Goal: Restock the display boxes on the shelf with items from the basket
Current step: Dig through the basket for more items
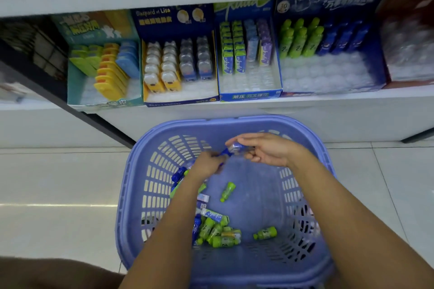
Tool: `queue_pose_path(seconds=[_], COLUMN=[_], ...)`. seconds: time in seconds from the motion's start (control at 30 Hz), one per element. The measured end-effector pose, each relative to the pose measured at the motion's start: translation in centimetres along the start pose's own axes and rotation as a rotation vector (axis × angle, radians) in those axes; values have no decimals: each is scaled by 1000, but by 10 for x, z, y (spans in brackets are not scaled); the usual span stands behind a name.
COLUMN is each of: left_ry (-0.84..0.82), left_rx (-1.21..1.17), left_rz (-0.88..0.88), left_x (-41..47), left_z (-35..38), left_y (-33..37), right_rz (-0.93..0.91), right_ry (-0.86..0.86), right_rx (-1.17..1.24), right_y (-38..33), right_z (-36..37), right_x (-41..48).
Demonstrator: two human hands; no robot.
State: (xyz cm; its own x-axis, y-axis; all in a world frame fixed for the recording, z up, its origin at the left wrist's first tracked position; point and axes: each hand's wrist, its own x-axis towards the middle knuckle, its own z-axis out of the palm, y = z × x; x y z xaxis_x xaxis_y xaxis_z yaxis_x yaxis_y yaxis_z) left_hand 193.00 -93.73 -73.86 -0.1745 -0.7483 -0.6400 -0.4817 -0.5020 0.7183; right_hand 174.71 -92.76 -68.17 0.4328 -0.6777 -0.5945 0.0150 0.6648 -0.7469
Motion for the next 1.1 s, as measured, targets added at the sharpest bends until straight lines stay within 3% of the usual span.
queue_pose_path(seconds=[0.1,0.2,0.3,0.43,0.53,0.73,0.97,1.1], left_ry=[-39,-16,51,256,331,406,462,385], left_rx=[-365,-676,-671,-512,-595,-547,-505,-601], left_rz=[-3,63,128,227,190,240,340,373], left_x=[-28,-57,-77,-86,-88,-93,-93,-95], left_z=[-9,-19,-32,-50,-60,-82,-100,-96], left_y=[37,64,82,90,92,75,62,63], right_rz=[-95,-252,-496,-715,-834,-820,-772,-761], right_ry=[-27,72,252,611,707,678,676,671], right_rx=[-2,-58,-162,-554,-747,-1145,-1249,-1287], right_y=[-27,-54,-81,-115,-133,-145,-153,-155], right_z=[5,17,36,55,69,80,83,87], right_x=[-16,-30,-38,-32,-15,20,31,33])
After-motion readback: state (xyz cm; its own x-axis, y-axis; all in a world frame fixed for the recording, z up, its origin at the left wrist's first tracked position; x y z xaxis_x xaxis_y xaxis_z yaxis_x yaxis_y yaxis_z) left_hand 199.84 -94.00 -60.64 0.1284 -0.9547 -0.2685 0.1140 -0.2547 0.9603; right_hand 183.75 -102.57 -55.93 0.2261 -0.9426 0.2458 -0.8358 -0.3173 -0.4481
